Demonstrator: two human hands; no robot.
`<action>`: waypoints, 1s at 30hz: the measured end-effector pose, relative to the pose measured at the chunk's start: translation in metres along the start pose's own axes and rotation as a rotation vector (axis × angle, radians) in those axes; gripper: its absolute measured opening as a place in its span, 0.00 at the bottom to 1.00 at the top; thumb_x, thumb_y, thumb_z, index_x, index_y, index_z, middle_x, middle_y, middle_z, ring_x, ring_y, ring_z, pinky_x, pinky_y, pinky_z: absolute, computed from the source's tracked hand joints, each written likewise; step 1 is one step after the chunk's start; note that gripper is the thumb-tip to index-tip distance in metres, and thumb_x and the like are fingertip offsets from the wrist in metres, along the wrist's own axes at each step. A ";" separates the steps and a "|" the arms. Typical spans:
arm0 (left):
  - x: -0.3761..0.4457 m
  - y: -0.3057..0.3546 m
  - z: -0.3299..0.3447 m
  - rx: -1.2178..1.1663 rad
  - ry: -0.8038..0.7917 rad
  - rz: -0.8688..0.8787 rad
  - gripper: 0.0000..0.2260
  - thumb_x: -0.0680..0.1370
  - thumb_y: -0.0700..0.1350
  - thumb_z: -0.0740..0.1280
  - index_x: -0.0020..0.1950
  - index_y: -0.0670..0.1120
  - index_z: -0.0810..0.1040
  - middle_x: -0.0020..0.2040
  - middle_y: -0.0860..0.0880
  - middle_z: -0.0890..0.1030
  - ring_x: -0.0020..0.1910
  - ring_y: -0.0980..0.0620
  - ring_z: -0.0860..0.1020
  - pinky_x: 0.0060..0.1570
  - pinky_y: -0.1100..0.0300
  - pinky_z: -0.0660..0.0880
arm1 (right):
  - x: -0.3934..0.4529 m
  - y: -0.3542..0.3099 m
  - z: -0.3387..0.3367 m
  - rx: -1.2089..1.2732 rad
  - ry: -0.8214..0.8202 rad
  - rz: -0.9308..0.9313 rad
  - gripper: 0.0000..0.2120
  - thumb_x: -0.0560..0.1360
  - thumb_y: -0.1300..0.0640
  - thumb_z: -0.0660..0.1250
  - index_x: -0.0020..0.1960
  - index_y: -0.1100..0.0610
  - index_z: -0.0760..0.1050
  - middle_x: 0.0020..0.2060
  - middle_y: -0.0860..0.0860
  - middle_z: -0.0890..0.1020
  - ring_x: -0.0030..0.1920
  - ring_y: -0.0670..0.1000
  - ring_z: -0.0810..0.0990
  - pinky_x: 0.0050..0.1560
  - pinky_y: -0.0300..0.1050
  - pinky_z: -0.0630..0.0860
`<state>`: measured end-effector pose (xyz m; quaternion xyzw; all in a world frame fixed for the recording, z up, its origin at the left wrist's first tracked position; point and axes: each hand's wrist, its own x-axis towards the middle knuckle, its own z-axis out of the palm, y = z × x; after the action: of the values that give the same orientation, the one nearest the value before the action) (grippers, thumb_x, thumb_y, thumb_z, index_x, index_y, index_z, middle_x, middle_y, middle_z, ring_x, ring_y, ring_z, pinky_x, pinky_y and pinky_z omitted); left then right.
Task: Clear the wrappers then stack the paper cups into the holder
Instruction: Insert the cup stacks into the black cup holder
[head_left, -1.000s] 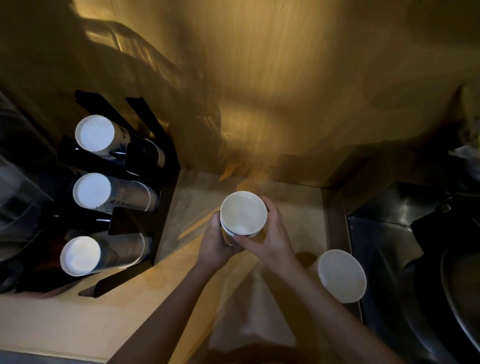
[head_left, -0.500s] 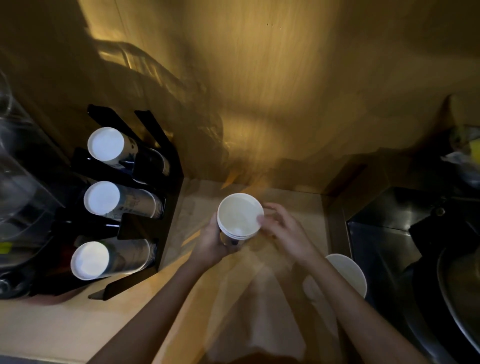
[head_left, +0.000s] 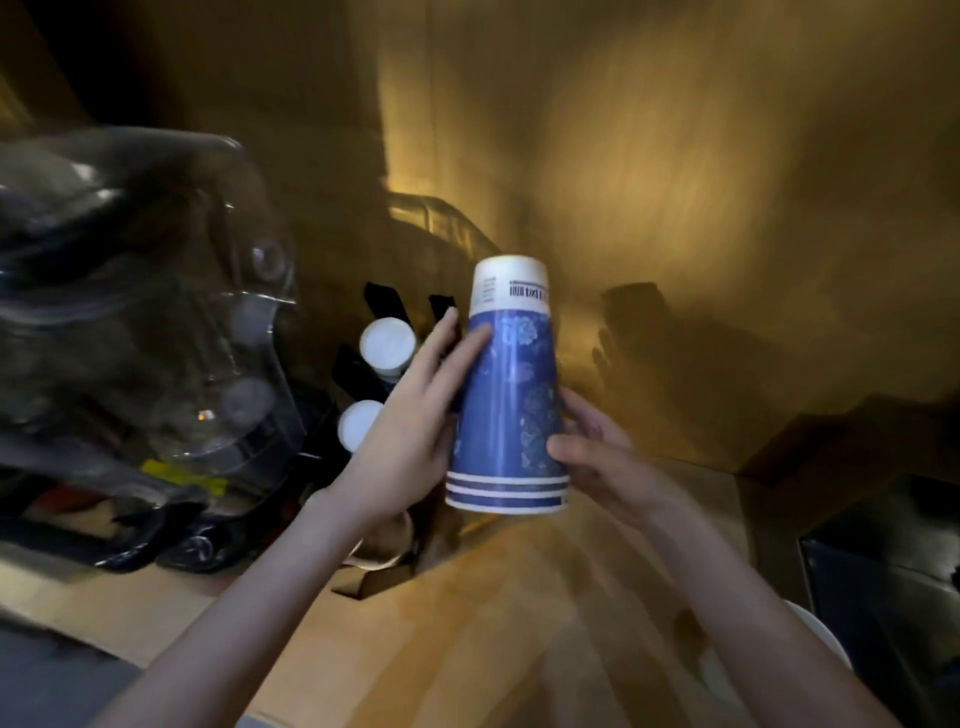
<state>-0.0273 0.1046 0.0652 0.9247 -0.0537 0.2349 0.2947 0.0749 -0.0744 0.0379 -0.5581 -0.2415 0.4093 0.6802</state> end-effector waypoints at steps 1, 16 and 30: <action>-0.003 -0.001 -0.012 -0.140 0.010 -0.104 0.32 0.75 0.35 0.62 0.72 0.56 0.53 0.75 0.48 0.59 0.74 0.54 0.58 0.70 0.49 0.66 | 0.005 -0.007 0.010 -0.033 0.013 -0.049 0.39 0.49 0.51 0.81 0.58 0.44 0.71 0.52 0.47 0.83 0.53 0.50 0.82 0.49 0.46 0.80; 0.020 0.004 -0.123 -0.161 0.466 -0.260 0.38 0.65 0.56 0.73 0.70 0.54 0.61 0.66 0.51 0.74 0.63 0.54 0.73 0.64 0.48 0.72 | 0.108 -0.031 0.098 -0.534 0.280 -0.551 0.39 0.58 0.57 0.80 0.56 0.29 0.65 0.56 0.28 0.72 0.58 0.29 0.71 0.62 0.37 0.71; 0.043 -0.020 -0.113 0.023 0.469 -0.352 0.33 0.66 0.49 0.75 0.68 0.48 0.67 0.57 0.54 0.74 0.57 0.55 0.73 0.61 0.53 0.74 | 0.140 -0.015 0.080 -0.692 0.305 -0.525 0.38 0.62 0.59 0.77 0.66 0.49 0.64 0.58 0.40 0.73 0.59 0.39 0.72 0.54 0.19 0.65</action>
<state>-0.0302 0.1868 0.1554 0.8435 0.1797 0.3881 0.3249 0.0928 0.0853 0.0549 -0.7262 -0.3942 0.0314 0.5624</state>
